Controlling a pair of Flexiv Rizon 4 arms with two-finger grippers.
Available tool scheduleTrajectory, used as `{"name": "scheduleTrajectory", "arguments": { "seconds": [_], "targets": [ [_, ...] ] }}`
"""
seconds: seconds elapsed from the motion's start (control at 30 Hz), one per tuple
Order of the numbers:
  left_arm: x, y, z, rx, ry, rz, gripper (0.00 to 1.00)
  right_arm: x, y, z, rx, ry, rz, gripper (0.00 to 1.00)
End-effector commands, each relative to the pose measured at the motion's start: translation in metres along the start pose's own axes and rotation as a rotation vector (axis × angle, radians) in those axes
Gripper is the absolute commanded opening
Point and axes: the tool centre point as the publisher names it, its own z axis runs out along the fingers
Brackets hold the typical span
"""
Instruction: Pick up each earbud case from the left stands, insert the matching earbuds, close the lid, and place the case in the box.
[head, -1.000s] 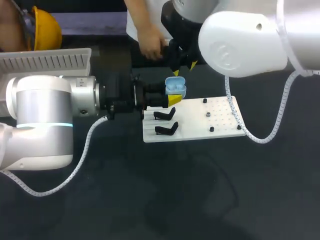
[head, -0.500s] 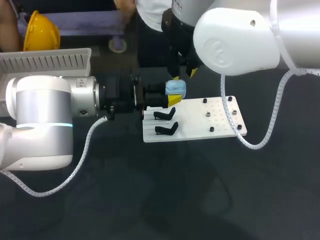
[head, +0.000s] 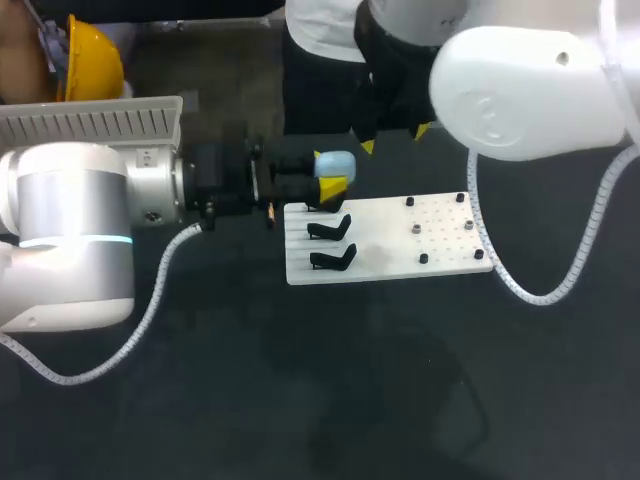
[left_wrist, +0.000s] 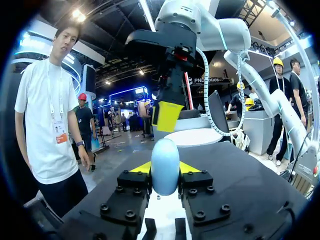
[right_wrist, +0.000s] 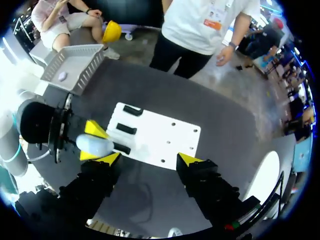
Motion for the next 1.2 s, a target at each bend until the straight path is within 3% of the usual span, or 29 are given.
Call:
{"name": "scheduleTrajectory", "arguments": {
  "seconds": [0.03, 0.23, 0.5, 0.7, 0.97, 1.2],
  "targets": [
    [-0.011, 0.011, -0.043, -0.095, 0.017, 0.026, 0.00, 0.022, -0.006, -0.005, -0.005, -0.071, 0.007, 1.00],
    [-0.004, 0.054, -0.118, -0.239, 0.025, 0.083, 0.00, 0.039, -0.005, 0.001, -0.006, -0.040, 0.017, 1.00],
    [0.027, 0.094, -0.195, -0.373, 0.051, 0.070, 0.00, 0.061, -0.001, 0.015, -0.018, 0.007, 0.026, 1.00],
    [0.053, 0.114, -0.226, -0.452, 0.080, 0.060, 0.00, 0.066, 0.004, 0.025, -0.037, 0.034, 0.035, 1.00],
    [0.090, 0.139, -0.248, -0.508, 0.179, 0.014, 0.00, 0.065, 0.014, 0.033, -0.061, 0.064, 0.026, 1.00],
    [0.120, 0.164, -0.262, -0.561, 0.207, -0.043, 0.00, 0.066, 0.023, 0.040, -0.085, 0.095, 0.021, 1.00]
  ]
}}
